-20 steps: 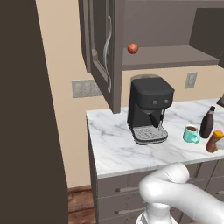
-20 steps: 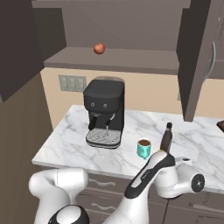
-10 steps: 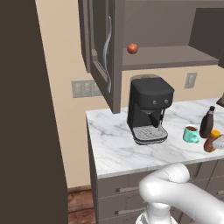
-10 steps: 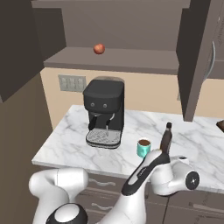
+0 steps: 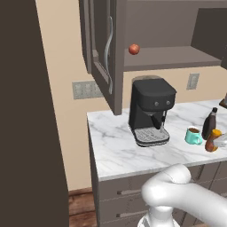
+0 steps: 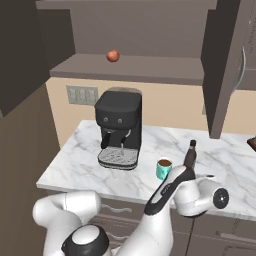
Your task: Pick the syrup bottle and honey bottle from the cabinet and place them next to the mug.
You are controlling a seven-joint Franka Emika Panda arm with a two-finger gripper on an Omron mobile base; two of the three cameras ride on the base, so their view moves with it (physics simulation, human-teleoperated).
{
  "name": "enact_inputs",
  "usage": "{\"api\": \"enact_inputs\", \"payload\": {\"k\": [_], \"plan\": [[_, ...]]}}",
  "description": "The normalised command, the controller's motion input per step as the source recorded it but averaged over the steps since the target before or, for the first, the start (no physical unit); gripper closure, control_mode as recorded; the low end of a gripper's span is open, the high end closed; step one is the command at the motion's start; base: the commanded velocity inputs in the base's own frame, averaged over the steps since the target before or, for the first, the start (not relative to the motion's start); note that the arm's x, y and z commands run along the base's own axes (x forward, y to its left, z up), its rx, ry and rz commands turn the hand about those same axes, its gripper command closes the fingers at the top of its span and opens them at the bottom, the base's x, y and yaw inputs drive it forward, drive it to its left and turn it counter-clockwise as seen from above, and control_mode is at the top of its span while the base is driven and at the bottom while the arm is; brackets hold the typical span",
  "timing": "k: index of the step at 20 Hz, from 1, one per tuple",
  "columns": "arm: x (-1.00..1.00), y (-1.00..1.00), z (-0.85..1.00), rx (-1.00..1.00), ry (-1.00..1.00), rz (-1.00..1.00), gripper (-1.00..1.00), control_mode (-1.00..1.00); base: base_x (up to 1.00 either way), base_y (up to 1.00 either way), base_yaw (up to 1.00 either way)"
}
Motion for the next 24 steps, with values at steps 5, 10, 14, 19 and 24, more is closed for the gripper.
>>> {"api": "enact_inputs", "payload": {"k": [5, 10, 14, 19, 24], "plan": [[0.20, 0.03, -0.23, 0.00, 0.00, 0.00, 1.00, -1.00, 0.00, 0.00, 0.00], [0.03, 0.00, -0.11, 0.00, 0.00, 0.00, 1.00, -1.00, 0.00, 0.00, 0.00], [0.00, 0.00, 0.00, 0.00, 0.00, 0.00, -1.00, -1.00, 0.00, 0.00, 0.00], [0.00, 0.00, 0.00, 0.00, 0.00, 0.00, -1.00, -1.00, 0.00, 0.00, 0.00], [0.00, 0.00, 0.00, 0.00, 0.00, 0.00, -1.00, -1.00, 0.00, 0.00, 0.00]]}}
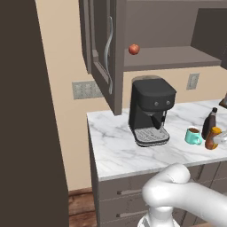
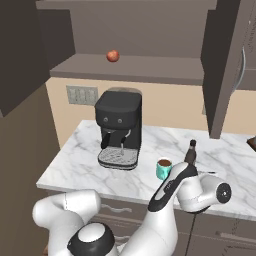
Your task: Pick the syrup bottle and honey bottle from the cabinet and place them next to the mug.
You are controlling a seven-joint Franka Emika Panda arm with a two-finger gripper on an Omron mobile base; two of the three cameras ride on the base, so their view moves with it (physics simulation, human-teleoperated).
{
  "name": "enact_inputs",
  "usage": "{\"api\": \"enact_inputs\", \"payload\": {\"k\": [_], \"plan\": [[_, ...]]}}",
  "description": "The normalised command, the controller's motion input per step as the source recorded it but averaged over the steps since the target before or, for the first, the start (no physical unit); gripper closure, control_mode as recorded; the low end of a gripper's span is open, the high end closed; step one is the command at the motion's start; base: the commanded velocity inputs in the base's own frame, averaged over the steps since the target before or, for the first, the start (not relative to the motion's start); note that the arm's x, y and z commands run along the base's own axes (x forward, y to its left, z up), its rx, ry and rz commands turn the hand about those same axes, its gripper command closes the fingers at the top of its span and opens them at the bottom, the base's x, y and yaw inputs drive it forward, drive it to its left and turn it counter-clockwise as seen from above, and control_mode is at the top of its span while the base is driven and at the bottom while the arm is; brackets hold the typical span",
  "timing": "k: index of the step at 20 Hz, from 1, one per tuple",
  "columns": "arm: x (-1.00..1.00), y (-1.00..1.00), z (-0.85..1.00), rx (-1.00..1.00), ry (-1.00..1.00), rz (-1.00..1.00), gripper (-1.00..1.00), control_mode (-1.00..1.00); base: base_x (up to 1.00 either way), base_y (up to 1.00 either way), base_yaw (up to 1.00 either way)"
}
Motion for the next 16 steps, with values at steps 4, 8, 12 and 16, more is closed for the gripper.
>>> {"api": "enact_inputs", "payload": {"k": [4, 8, 12, 16], "plan": [[0.00, 0.00, 0.00, 0.00, 0.00, 0.00, -1.00, -1.00, 0.00, 0.00, 0.00], [-0.04, 0.00, 0.00, 0.00, 0.00, 0.00, -1.00, -1.00, 0.00, 0.00, 0.00], [-0.13, 0.00, 0.18, 0.00, -0.01, 0.00, -1.00, -1.00, 0.00, 0.00, 0.00], [-0.06, 0.00, 0.31, 0.00, -0.03, 0.00, -1.00, -1.00, 0.00, 0.00, 0.00]]}}
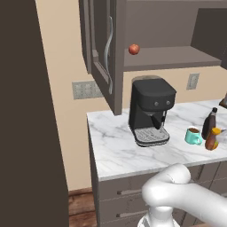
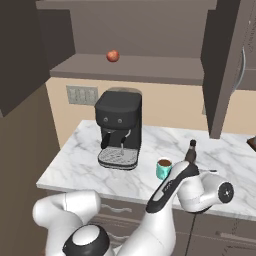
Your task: Pick the syrup bottle and honey bottle from the cabinet and place them next to the mug.
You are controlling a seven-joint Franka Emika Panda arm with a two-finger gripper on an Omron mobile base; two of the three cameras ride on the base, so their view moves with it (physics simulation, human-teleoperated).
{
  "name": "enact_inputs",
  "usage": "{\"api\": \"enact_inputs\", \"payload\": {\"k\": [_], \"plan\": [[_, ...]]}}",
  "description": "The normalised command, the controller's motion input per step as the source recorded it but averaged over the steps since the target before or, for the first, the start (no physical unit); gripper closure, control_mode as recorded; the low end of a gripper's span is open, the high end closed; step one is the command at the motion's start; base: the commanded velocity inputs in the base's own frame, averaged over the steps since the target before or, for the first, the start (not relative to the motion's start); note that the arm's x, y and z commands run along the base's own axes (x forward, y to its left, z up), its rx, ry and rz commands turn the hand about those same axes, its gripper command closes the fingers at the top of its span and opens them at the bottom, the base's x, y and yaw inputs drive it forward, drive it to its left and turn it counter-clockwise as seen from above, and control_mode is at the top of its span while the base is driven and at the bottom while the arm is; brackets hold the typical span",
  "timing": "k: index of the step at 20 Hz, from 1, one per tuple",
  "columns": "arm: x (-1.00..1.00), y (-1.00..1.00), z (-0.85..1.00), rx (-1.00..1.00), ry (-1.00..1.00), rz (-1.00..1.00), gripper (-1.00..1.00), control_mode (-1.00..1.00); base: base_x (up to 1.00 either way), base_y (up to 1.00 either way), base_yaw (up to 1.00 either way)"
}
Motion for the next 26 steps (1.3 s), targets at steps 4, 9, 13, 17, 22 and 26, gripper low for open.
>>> {"api": "enact_inputs", "payload": {"k": [4, 9, 13, 17, 22, 26], "plan": [[-0.04, 0.00, 0.44, 0.00, -0.04, 0.00, -1.00, -1.00, 0.00, 0.00, 0.00], [-0.55, 0.01, 0.57, 0.00, -0.01, 0.00, -1.00, -1.00, 0.00, 0.00, 0.00], [-0.80, 0.16, 0.47, 0.00, 0.00, 0.00, -1.00, -1.00, 0.00, 0.00, 0.00], [-0.80, 0.59, 0.52, 0.00, -0.04, 0.00, -1.00, -1.00, 0.00, 0.00, 0.00], [-0.47, 0.95, 0.62, 0.00, -0.11, -0.03, -1.00, -1.00, 0.00, 0.00, 0.00], [-0.38, 1.00, 0.58, -0.03, -0.14, -0.05, -1.00, -1.00, 0.00, 0.00, 0.00]]}}
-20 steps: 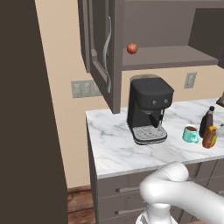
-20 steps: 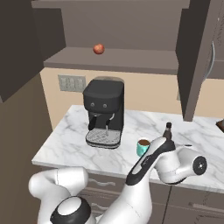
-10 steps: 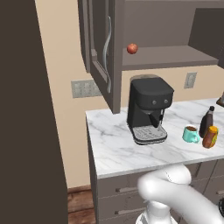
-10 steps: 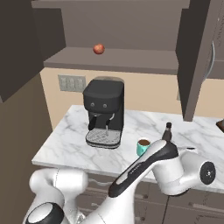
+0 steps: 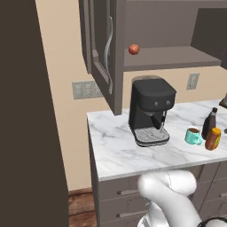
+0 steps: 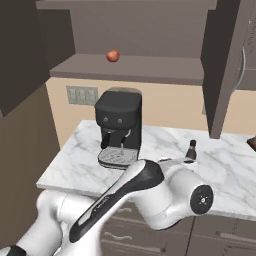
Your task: Pick the syrup bottle and honey bottle from the cabinet and place them next to the mug.
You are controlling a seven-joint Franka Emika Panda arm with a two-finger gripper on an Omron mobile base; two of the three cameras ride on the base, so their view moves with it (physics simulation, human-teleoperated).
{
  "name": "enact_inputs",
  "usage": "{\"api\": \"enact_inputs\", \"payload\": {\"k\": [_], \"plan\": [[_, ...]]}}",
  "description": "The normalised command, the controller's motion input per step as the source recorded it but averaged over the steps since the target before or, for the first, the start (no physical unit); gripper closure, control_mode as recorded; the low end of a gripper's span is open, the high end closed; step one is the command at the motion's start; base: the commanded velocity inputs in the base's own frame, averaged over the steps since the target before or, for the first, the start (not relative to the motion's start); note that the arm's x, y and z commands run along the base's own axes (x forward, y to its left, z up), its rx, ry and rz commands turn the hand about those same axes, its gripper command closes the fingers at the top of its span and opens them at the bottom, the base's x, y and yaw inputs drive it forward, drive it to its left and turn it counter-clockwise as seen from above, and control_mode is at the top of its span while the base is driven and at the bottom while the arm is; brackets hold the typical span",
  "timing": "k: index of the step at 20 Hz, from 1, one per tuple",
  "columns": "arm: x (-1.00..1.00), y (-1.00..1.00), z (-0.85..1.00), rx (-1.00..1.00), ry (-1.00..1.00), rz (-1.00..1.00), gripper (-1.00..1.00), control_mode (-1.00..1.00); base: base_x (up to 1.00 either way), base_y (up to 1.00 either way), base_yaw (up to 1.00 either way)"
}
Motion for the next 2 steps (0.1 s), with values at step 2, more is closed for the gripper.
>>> {"api": "enact_inputs", "payload": {"k": [2], "plan": [[-0.30, 1.00, 0.53, -0.06, -0.12, -0.05, -1.00, -1.00, 0.00, 0.00, 0.00]]}}
